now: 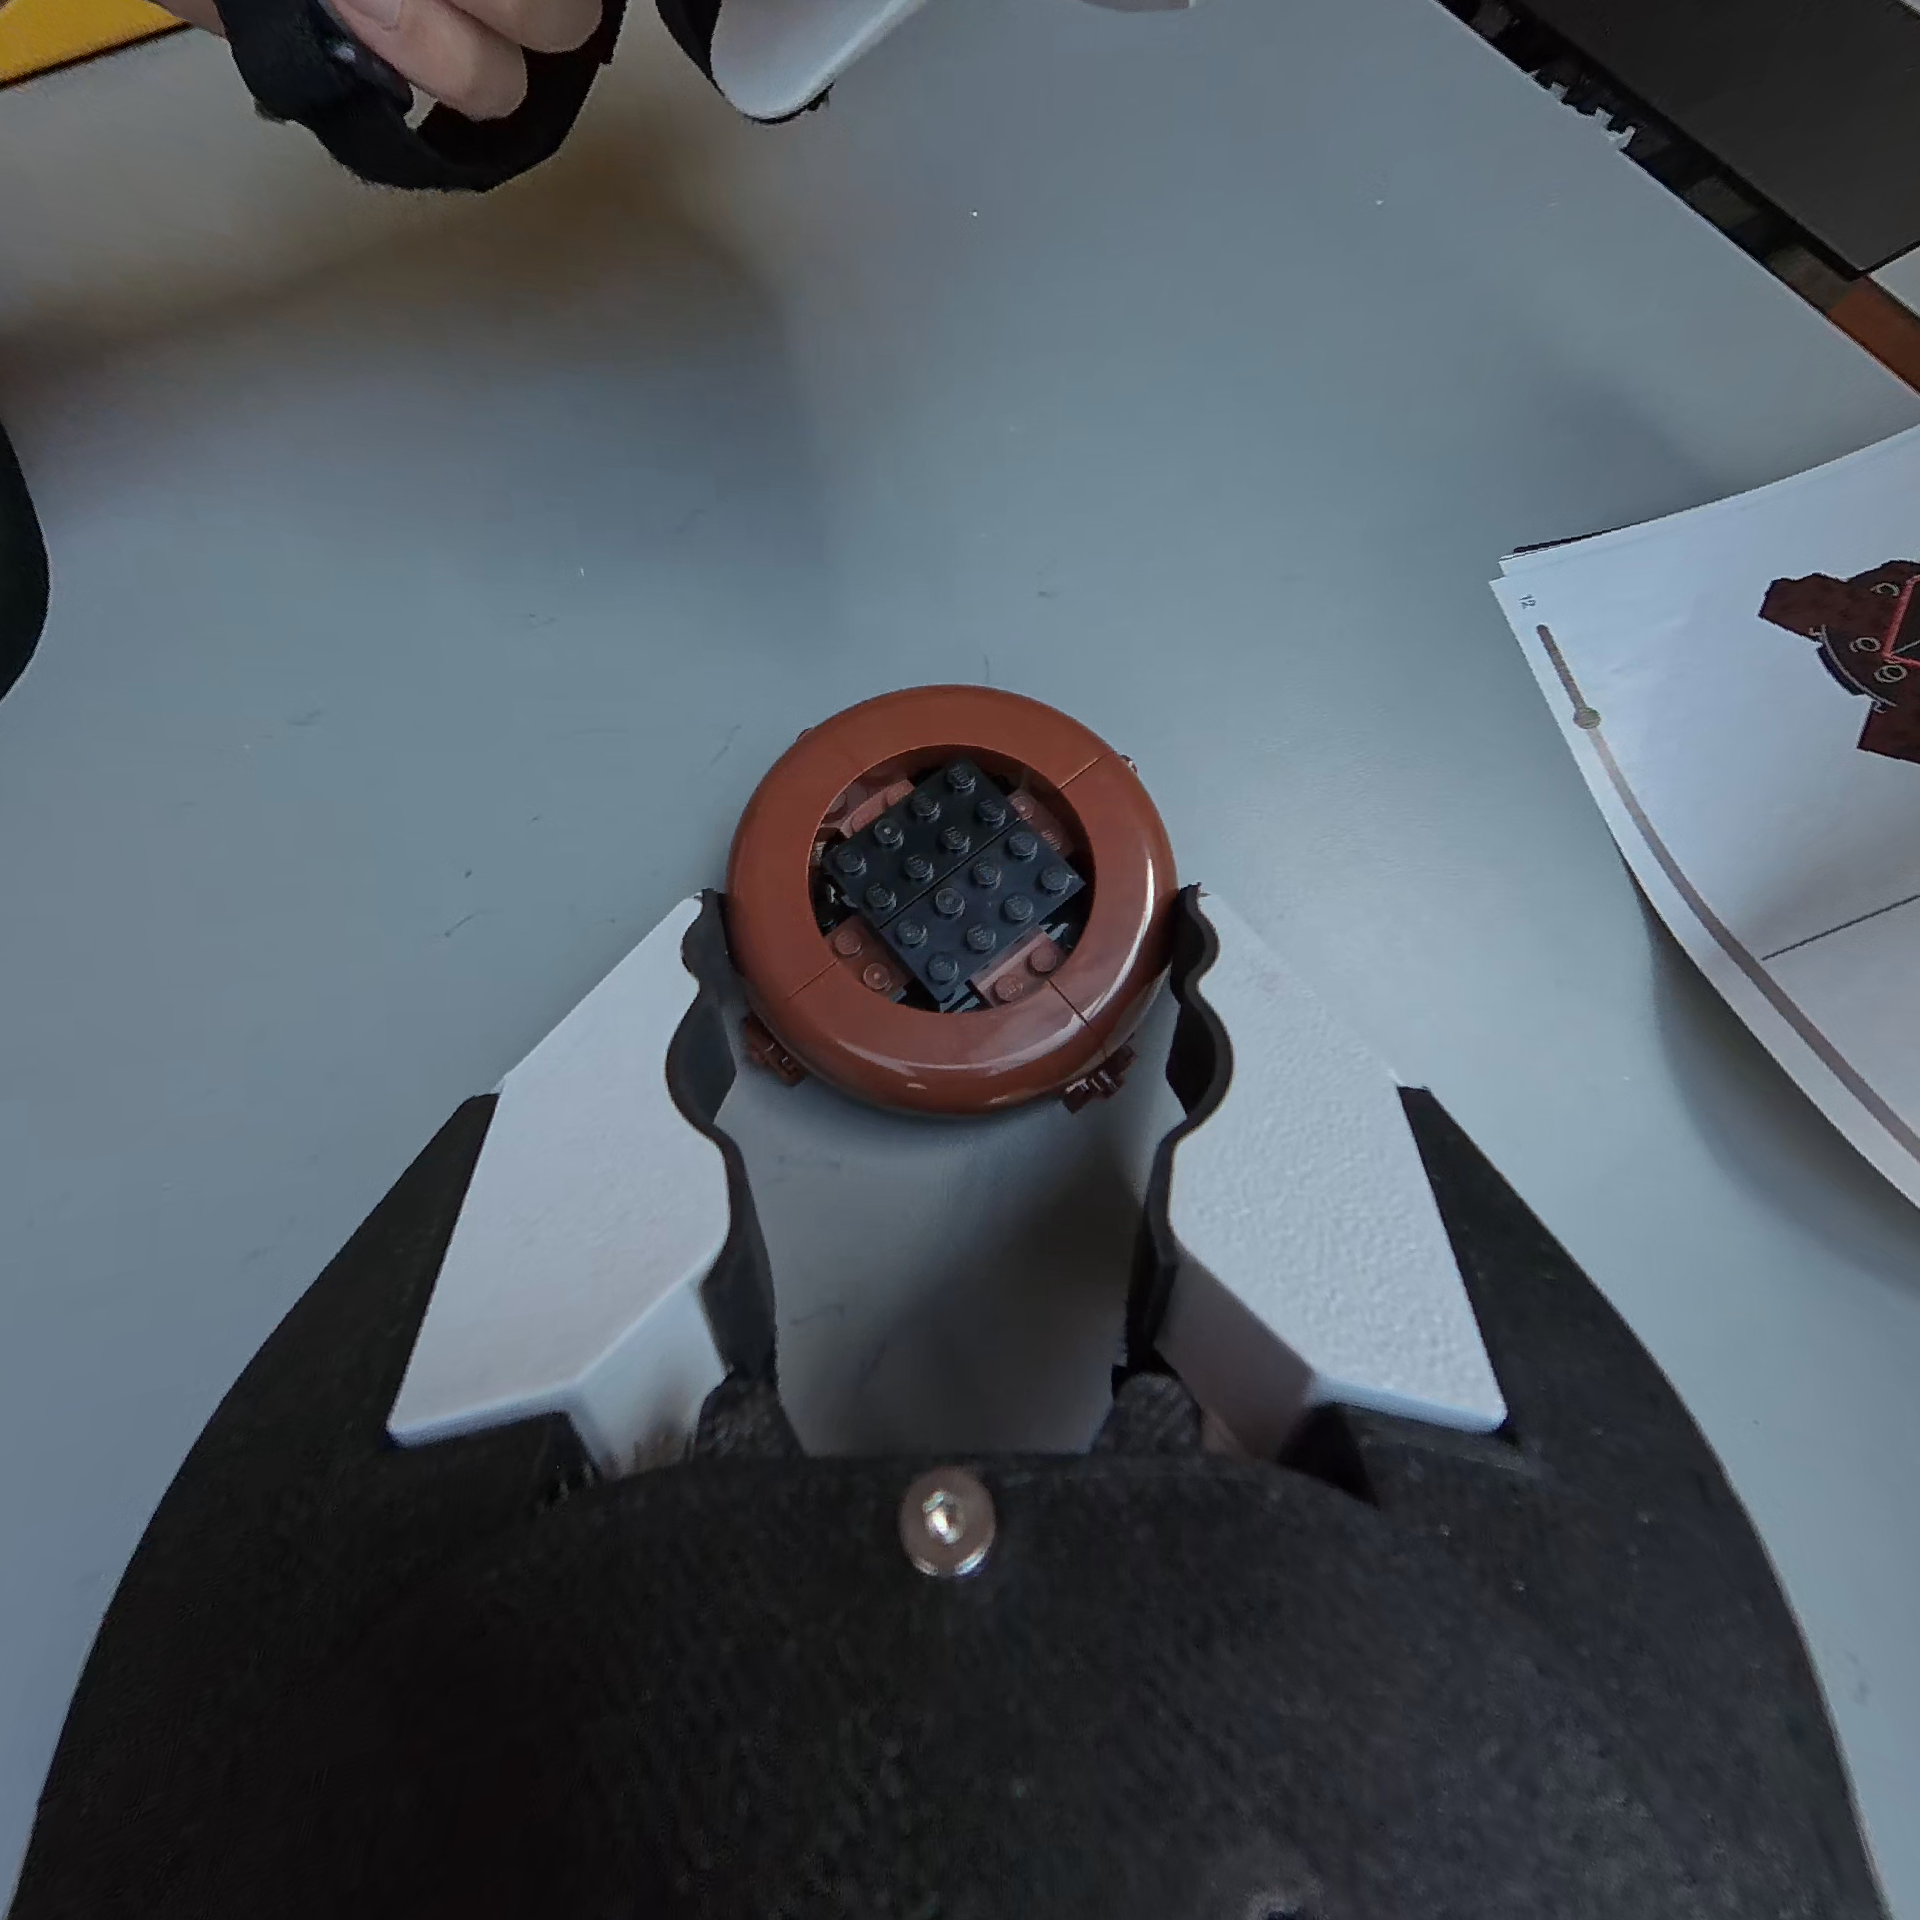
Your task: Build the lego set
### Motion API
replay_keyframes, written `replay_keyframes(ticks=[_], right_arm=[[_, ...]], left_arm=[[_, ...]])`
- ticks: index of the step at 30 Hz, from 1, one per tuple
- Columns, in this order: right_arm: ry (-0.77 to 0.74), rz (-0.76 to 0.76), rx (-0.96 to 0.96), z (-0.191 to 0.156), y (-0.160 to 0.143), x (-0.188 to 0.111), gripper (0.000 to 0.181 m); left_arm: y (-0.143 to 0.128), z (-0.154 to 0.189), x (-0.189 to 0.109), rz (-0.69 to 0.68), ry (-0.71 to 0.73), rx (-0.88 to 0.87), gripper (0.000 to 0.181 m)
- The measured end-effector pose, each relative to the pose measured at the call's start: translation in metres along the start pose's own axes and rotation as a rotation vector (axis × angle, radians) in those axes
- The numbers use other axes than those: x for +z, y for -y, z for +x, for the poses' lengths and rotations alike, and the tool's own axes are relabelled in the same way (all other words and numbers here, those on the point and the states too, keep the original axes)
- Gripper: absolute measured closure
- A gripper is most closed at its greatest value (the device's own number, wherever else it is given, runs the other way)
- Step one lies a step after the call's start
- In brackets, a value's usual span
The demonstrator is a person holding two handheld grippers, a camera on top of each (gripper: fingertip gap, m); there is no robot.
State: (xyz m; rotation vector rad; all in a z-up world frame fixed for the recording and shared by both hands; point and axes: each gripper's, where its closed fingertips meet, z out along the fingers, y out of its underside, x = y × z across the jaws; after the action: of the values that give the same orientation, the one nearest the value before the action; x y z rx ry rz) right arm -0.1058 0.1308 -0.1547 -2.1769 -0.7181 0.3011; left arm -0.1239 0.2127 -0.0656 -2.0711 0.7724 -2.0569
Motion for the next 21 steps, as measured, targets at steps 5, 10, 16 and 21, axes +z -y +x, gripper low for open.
replay_keyframes(ticks=[5, 10, 16, 21], right_arm=[[0.006, -0.001, 0.003, 0.000, 0.000, 0.000, 0.096], [0.001, -0.002, 0.005, 0.001, 0.000, 0.000, 0.096], [-0.034, -0.026, 0.027, 0.009, -0.003, -0.004, 0.097], [-0.048, -0.027, -0.026, 0.011, -0.002, -0.006, 0.094]], left_arm=[[0.002, -0.001, -0.002, 0.016, -0.002, -0.010, 0.181], [0.003, -0.001, -0.002, 0.018, 0.000, -0.009, 0.181], [0.001, 0.000, 0.002, 0.002, 0.002, -0.007, 0.181], [0.002, 0.001, 0.004, 0.006, -0.004, -0.010, 0.181]])
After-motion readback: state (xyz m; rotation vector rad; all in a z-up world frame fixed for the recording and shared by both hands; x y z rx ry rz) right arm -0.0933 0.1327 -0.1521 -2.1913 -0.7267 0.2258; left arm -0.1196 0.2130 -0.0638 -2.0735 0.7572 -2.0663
